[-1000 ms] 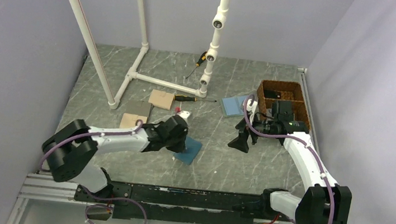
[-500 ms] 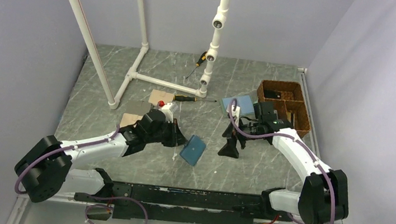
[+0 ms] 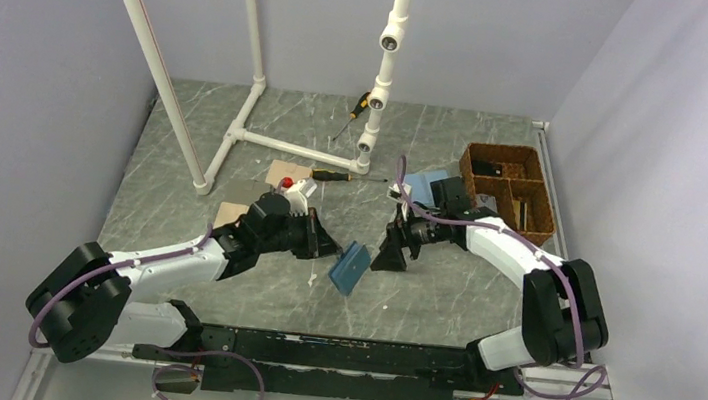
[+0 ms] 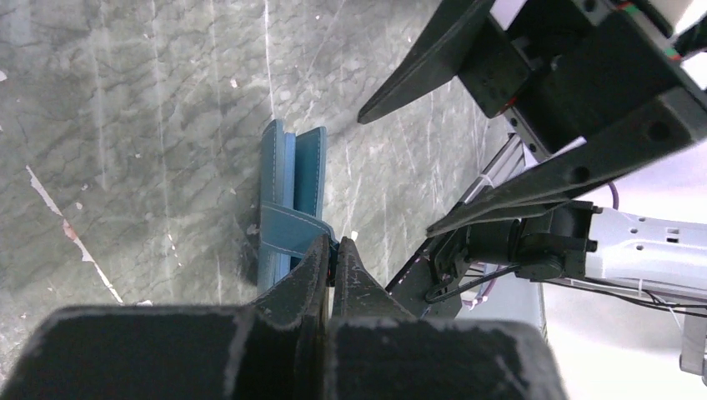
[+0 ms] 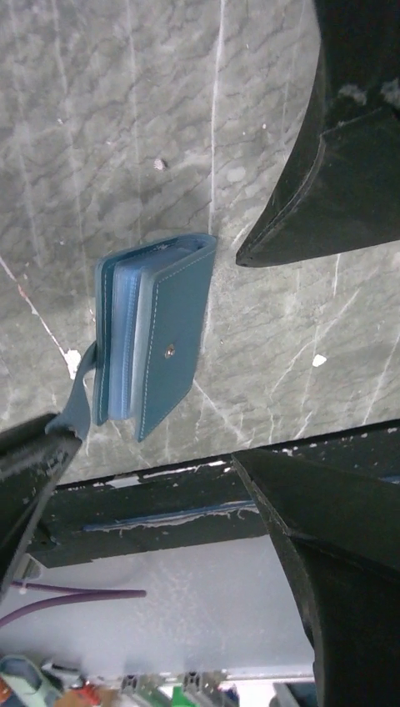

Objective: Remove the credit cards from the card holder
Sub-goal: Open the card holder at the center of the board.

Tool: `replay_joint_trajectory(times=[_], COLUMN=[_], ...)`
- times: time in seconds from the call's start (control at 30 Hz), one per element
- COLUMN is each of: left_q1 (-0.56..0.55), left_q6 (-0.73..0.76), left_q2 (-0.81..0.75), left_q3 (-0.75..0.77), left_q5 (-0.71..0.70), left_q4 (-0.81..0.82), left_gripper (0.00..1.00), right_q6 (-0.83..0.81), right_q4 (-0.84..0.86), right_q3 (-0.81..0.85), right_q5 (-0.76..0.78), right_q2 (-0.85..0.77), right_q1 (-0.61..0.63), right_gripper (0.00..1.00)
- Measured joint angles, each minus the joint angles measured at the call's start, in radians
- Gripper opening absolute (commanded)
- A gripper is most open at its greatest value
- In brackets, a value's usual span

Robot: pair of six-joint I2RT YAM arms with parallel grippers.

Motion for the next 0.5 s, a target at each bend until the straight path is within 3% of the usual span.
replay_joint_trajectory(times=[0.13, 0.5], left_q1=[0.000, 0.004], left_q6=[-0.005, -0.007], left_q2=[0.000, -0.001], left_q3=[0.000, -0.005], left_q5=[0.010, 0.023], left_q4=[0.014, 0.038], left_gripper=[0.00, 0.00], right_q6=[0.083, 0.186], right_q4=[0.039, 0.069], right_q3=[0.000, 0.005], right_q5=[0.018, 0.009], right_q2=[0.032, 0.115], right_q1=[0.007, 0.046], right_gripper=[0.63, 0.65])
